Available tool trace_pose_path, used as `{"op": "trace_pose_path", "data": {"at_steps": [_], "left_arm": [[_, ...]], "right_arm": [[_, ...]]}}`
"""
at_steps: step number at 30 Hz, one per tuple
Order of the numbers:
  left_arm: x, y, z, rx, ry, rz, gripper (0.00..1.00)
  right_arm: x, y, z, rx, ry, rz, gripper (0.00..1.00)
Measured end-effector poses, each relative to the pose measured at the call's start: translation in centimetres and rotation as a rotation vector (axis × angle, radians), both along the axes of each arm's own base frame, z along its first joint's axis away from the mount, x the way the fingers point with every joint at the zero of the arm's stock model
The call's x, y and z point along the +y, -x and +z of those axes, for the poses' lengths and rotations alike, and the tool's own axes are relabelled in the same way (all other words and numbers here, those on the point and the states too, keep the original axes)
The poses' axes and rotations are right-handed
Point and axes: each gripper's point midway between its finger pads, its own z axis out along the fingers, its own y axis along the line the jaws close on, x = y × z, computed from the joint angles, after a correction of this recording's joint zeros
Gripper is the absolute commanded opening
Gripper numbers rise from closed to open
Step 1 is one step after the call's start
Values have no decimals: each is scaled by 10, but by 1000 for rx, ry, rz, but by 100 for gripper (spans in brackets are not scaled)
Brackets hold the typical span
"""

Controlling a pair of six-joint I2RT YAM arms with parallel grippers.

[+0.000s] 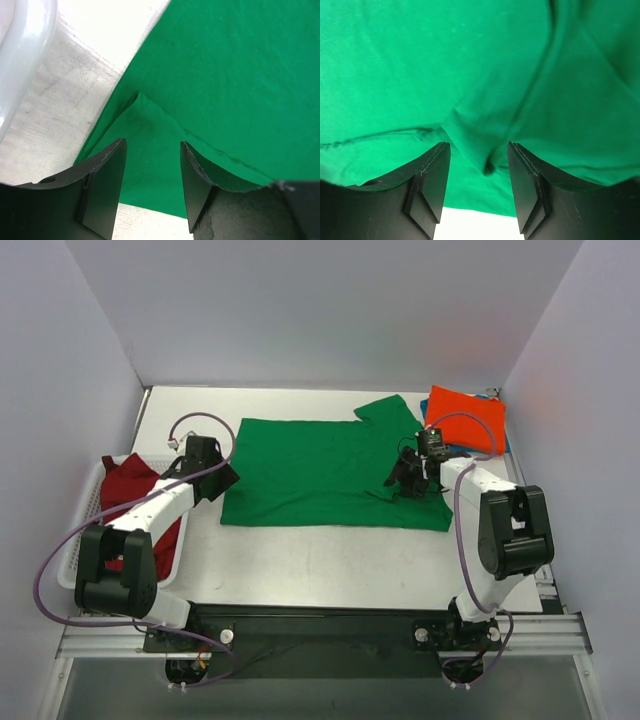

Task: Fold and stack the t-shirts
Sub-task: Fold the flattened tshirt in 1/3 of the way

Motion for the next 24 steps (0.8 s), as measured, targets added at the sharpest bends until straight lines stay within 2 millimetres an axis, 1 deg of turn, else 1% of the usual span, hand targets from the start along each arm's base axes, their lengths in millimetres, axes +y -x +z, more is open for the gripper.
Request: {"op": "trace_pose_path", "data": {"at_steps": [2, 4, 5, 7, 8, 10, 11, 12, 16, 19, 22, 24], "left_arm": [[-1, 1, -1, 2, 5, -5, 57], [-2, 1, 0, -2, 9, -8, 57], [-2, 1, 1, -5, 11, -10, 57], [-3, 2, 2, -8, 14, -13, 57], [-3, 2, 2, -10, 14, -13, 56], [-3, 2, 3, -12, 14, -14, 56], [-3, 2, 3, -13, 15, -15, 56], [-3, 2, 3, -13, 16, -16, 56], [-3, 2, 4, -14, 17, -17, 56], [-4, 2, 4, -14, 17, -18, 56], [-5, 2, 4, -16, 23, -23, 56], [-6, 2, 4, -16, 25, -26, 56]], "right_arm": [[4, -2, -3, -3, -13, -2, 42], [8, -3, -6, 4, -27, -3, 41], [10, -3, -8, 6, -32, -3, 40], [10, -4, -12, 15, -36, -8, 33], [11, -3, -13, 20, -37, -11, 22], [13, -3, -15, 27, -41, -11, 12], [14, -3, -16, 29, -43, -12, 5], [15, -3, -17, 30, -44, -10, 3], [21, -10, -16, 29, -47, 0, 2], [30, -21, -11, 16, -48, 19, 3], [42, -38, -3, -5, -40, 46, 8], [50, -46, -1, -10, -26, 69, 15]]}}
